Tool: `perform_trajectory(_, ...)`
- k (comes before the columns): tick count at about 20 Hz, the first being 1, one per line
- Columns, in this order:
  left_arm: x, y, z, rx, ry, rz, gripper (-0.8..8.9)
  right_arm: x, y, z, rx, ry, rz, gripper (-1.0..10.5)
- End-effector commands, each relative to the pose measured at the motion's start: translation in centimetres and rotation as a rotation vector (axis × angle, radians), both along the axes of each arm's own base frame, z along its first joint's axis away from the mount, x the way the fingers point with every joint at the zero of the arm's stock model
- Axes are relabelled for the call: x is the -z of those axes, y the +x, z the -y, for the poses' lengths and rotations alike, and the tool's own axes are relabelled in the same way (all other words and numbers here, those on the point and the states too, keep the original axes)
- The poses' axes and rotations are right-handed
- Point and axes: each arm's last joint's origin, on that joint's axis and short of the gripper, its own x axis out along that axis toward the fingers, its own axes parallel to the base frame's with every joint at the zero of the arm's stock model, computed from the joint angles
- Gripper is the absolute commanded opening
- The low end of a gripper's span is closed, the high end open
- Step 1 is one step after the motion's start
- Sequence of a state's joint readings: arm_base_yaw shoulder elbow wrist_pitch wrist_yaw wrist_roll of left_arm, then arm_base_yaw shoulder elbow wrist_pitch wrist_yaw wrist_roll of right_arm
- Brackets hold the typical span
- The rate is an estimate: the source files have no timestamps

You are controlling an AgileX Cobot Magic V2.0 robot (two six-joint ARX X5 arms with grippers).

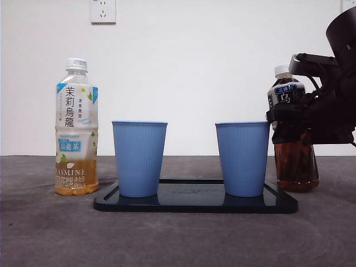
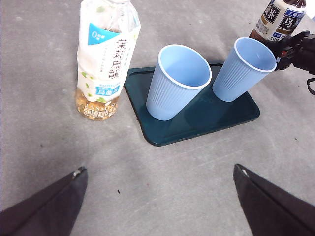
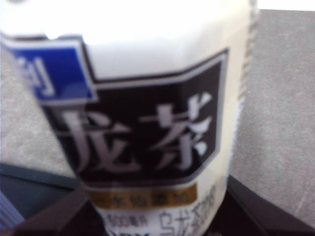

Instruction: Pour the drink into the cup

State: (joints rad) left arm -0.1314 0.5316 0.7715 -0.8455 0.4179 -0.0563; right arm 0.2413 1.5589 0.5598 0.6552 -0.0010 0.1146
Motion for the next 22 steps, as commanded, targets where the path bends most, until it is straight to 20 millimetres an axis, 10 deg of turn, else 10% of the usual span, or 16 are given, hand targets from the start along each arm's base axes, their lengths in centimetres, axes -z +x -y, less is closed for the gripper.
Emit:
perform_trajectory(1,-0.7,0.0,0.0,0.012,0.009,0.032,4.78,-0.6,0.4,-0.2,0.005,0.025,0.041,2.9)
perform_trajectory(22,-0.6,-0.1,0.0,0.012,0.010,0.028,4.78,-0.8,-0.9,0.2,0.005,-0.070,-0.086,4.0)
